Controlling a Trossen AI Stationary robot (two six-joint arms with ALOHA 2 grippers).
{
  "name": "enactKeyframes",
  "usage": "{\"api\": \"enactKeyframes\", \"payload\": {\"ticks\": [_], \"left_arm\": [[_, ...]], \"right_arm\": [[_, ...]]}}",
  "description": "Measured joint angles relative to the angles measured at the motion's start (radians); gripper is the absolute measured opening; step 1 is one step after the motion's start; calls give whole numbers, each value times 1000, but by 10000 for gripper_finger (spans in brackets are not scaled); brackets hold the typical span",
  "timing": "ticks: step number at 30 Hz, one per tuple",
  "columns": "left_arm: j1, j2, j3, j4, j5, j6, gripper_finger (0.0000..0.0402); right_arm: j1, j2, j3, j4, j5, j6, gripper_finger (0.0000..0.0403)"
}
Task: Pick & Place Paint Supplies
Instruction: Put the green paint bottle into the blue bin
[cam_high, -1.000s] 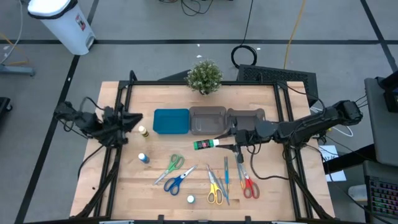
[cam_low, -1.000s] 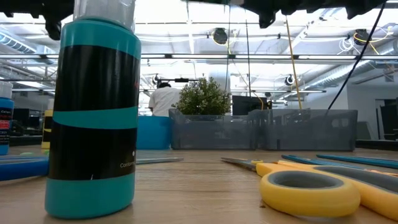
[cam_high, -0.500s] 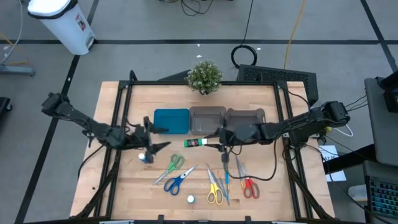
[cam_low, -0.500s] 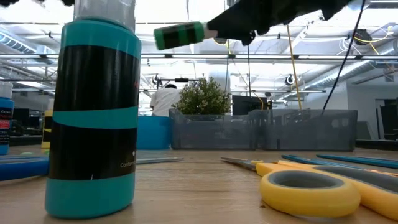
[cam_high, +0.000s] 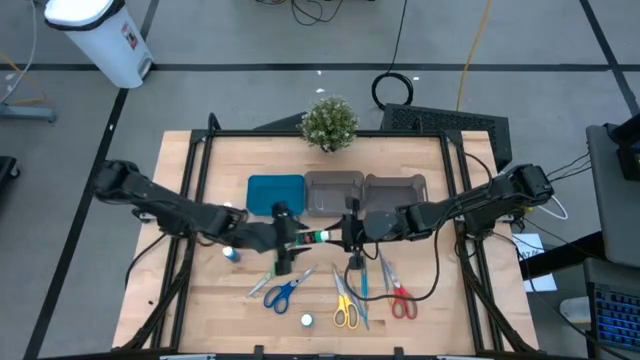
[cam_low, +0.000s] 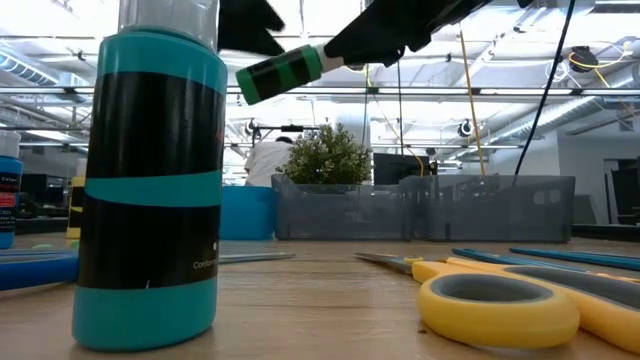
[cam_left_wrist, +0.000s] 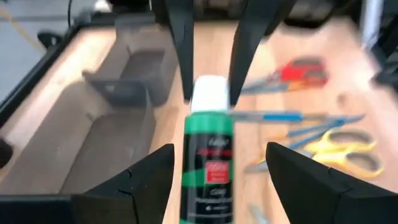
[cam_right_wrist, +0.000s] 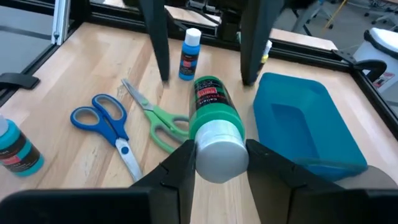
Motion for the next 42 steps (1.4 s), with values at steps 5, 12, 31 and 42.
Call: {"api": "enactKeyframes", "payload": {"ticks": [5,12,31,42], "left_arm": [[26,93,62,-94,24,-12,268],[51,124,69,-182,26,-14,266],[57,123,68,-68,8,54,115],[116,97,-87,397,183,217,115]], "right_arm": [[0,-1,0,-8,1,0,109],[22,-30,1,-21,8,1,108],[45,-85,0,-127,96,-16,153],[55,-275,-138,-220,207,90,204]]}}
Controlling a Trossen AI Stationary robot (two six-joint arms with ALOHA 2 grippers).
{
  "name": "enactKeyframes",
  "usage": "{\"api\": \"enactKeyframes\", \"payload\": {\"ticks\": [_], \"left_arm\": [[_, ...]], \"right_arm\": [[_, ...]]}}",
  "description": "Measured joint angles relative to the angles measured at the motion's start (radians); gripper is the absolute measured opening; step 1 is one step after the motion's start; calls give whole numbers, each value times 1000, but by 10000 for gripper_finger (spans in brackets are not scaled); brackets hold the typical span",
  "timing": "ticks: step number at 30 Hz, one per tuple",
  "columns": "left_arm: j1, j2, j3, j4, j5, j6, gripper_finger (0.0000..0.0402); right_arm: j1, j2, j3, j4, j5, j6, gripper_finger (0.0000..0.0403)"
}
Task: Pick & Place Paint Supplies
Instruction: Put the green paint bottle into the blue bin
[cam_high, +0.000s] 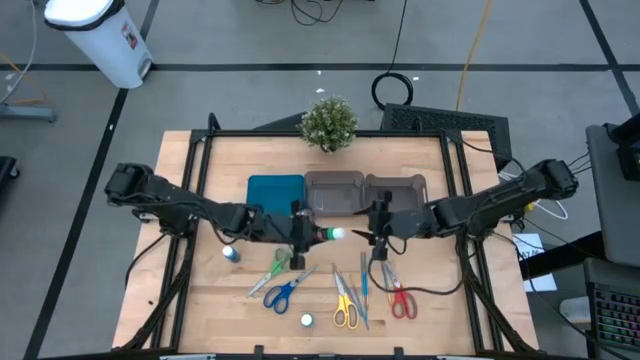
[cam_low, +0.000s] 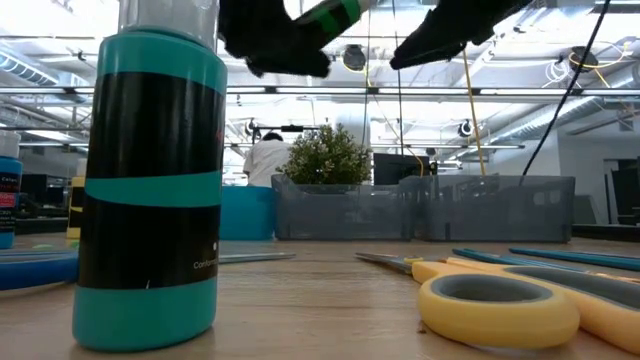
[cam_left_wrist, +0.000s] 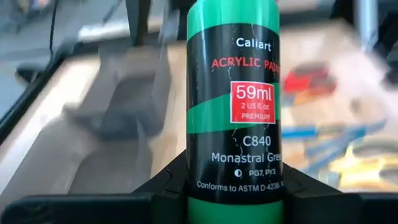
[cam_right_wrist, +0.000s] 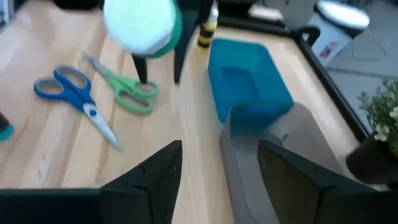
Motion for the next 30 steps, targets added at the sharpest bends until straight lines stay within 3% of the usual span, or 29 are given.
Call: {"api": "enactKeyframes", "payload": {"ticks": [4,7,10,12,17,21,26,30], "left_arm": [[74,-5,-138,413,210,31,115],[131,7,-208,656,322,-13,115],[165,8,-231,712,347,-53,115],[170,8,-233,710,353,-59,114],[163,8,-233,694,339,-44,114],[159,8,-233,687,320,-41,114],[159,9,-233,679,296,-40,114],[159,9,-233,674,277,-40,114]], "right_arm": [[-22,-9,-116,280,-6,-85,204],[-55,28,-203,616,-61,-143,205],[-94,87,-250,925,-202,-157,218],[-112,143,-249,1043,-270,-146,235],[-138,271,-184,1145,-289,-111,285],[-147,338,-123,1172,-287,-57,300],[-145,409,-70,1173,-285,-63,287],[-145,427,-61,1187,-259,-66,252]]}}
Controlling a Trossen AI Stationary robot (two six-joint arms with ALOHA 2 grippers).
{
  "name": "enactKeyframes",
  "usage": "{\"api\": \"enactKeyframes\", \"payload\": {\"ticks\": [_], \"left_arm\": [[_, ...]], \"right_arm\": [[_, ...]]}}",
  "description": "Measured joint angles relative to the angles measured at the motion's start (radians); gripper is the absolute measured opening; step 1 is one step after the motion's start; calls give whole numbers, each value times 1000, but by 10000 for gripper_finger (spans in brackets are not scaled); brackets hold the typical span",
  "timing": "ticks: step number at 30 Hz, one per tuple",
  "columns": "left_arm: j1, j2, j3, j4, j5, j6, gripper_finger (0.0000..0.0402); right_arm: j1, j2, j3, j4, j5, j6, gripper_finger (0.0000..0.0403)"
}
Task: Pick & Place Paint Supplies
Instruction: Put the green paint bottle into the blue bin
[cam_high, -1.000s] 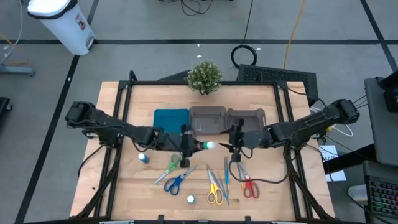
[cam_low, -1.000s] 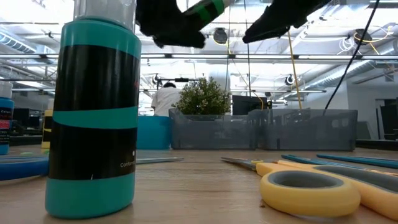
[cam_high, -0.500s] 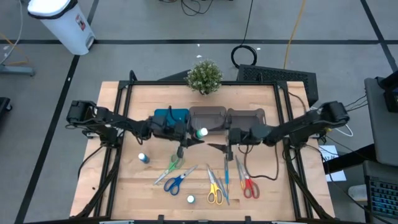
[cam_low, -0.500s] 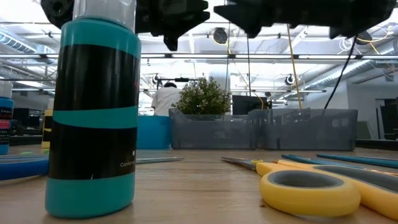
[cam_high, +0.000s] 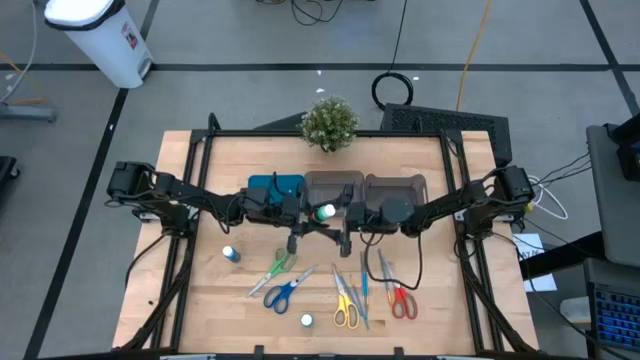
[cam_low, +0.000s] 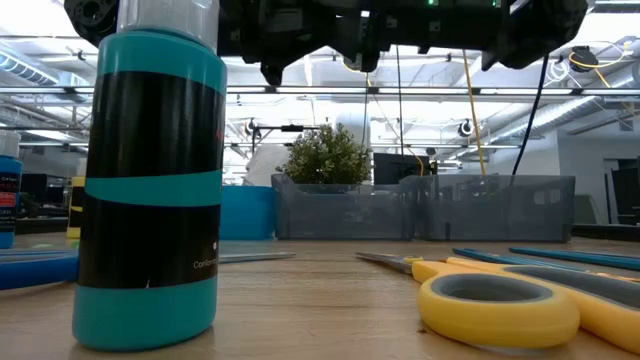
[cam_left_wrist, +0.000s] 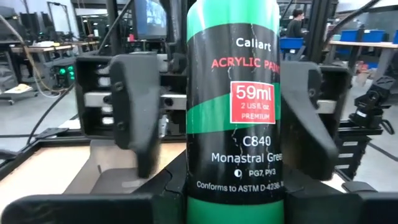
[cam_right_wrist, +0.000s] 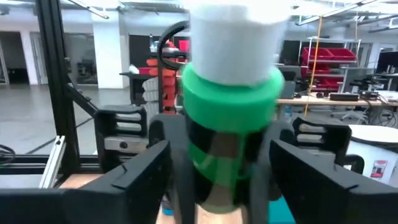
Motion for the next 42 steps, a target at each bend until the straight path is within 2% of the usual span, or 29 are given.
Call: {"api": "enactKeyframes", "payload": {"ticks": [8,11,14,17,22,25,29,35,42], "left_arm": [[0,0,0,1,-7,-4,113],[0,0,0,-2,-7,-46,113],[0,0,3,-55,-2,-179,158],[0,-34,34,-290,44,-247,223],[-3,-98,226,-932,52,-230,309],[-9,-107,369,-1232,41,-205,342],[-23,-109,568,-1444,-36,-120,365],[-23,-101,727,-1447,-90,-35,366],[-17,2,749,-1403,-104,15,354]], "right_arm": [[2,-24,0,-7,-2,2,131],[3,-24,0,-9,-1,10,97],[6,-25,0,-36,0,20,94],[8,-71,-1,-129,-4,28,94],[8,-205,0,-414,24,80,101],[7,-264,0,-577,25,125,98],[7,-280,0,-714,21,135,98],[1,-261,0,-755,21,134,100],[0,-212,24,-762,18,128,101]]}}
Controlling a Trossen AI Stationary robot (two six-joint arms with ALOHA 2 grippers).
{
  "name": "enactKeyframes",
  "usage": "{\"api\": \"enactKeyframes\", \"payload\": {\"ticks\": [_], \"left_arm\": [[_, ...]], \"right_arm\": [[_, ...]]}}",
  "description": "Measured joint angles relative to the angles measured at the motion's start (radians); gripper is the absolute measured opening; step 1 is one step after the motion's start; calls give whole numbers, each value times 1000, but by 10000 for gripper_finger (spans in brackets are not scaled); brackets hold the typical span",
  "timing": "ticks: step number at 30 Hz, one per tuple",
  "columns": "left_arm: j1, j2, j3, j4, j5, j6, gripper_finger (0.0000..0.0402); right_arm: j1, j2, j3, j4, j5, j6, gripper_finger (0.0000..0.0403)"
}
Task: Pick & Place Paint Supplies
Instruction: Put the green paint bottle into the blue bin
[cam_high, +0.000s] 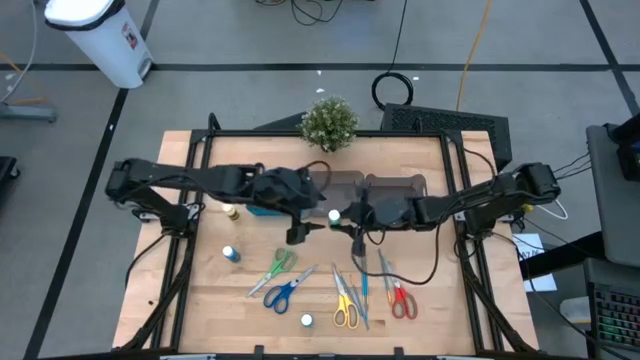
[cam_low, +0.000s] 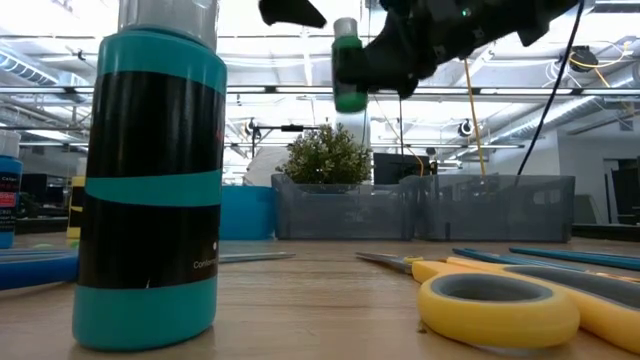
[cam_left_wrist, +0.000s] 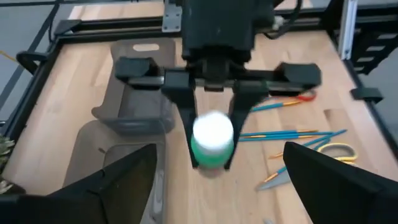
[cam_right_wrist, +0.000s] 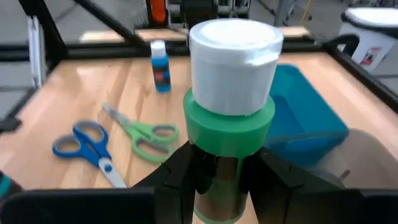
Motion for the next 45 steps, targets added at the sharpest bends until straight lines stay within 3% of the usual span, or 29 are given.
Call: {"api": "enactKeyframes", "payload": {"ticks": [7,13,18,26,33,40,45], "left_arm": [[5,85,1,18,11,41,352],[9,102,1,26,40,43,324],[11,100,1,27,72,34,266],[18,100,1,28,71,32,127],[39,88,1,22,69,15,124],[71,-47,0,-78,0,-51,124],[87,-149,-2,-195,-167,-61,124]], "right_arm": [[0,45,52,-57,0,-18,102],[0,44,56,-63,0,-19,102],[0,44,56,-64,-1,-20,102],[0,44,56,-74,-5,-19,102],[0,44,55,-65,2,-22,118],[-1,13,56,-69,21,-31,197],[5,-47,53,-142,-3,-29,239]]}}
